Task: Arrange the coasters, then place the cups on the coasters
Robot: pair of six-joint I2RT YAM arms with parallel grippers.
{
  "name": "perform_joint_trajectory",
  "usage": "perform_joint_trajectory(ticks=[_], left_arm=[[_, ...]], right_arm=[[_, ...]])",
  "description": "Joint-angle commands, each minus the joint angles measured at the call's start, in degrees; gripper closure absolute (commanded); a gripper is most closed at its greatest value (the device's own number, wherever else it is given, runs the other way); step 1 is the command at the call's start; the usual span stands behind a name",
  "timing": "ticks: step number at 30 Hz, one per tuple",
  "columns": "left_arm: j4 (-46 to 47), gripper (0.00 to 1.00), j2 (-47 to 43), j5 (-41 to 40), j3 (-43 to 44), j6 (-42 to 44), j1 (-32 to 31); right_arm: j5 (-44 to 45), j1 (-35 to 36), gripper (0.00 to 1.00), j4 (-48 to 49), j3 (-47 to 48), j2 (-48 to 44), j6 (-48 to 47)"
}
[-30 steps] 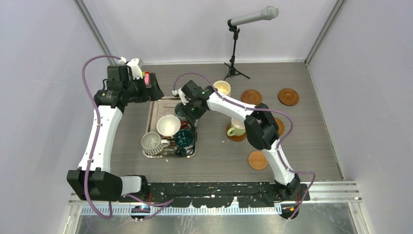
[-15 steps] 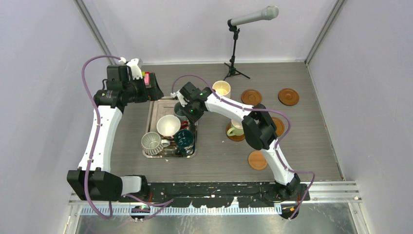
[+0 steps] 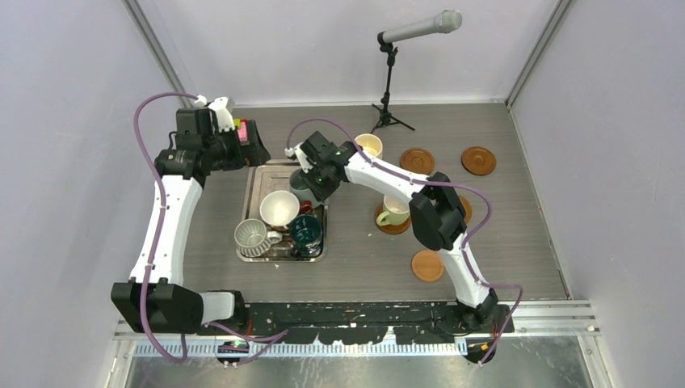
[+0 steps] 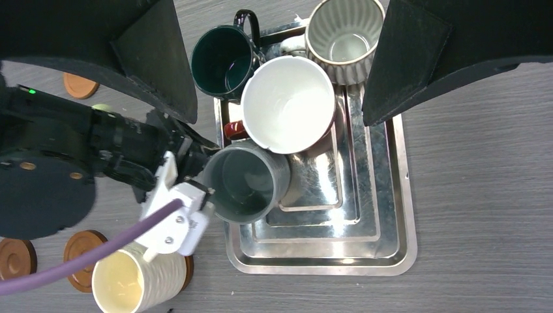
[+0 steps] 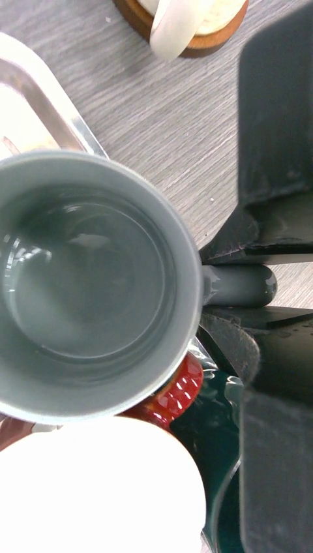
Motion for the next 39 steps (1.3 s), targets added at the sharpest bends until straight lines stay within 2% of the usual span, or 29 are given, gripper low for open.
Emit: perform_joint_trajectory(ticks=[1, 10, 15, 24, 32, 39], left_arm=[[2.5, 0.00, -2.2, -1.2, -0.4, -0.6, 0.8], [2.8, 0.00, -2.4, -1.8, -0.7, -1.2, 0.9], [3.0, 0.00, -2.4, -2.0, -0.7, -1.5, 2.9], [3.0, 0.00, -2.4, -2.2, 0.2, -1.9, 3.3], [3.2, 0.00, -2.1, -1.7, 0.5, -2.3, 3.3], [3.3, 0.00, -1.7, -1.4, 0.7, -3.1, 3.3]], right_arm=[[0.8, 0.3, 1.00, 5.1, 2.0, -8.9, 0.9], [1.8, 0.1, 1.00, 8.3, 0.3, -12.0, 0.9], [2.4, -0.3, 1.00, 9.7, 0.4, -14.4, 1.7], [1.6, -3.1, 1.00, 7.4, -3.1, -24.8, 2.8], [-0.4, -14.8, 1.00, 7.0, -16.0, -37.0, 7.1], [2.0, -31.5, 1.00, 11.8, -30.1, -50.1, 10.3]])
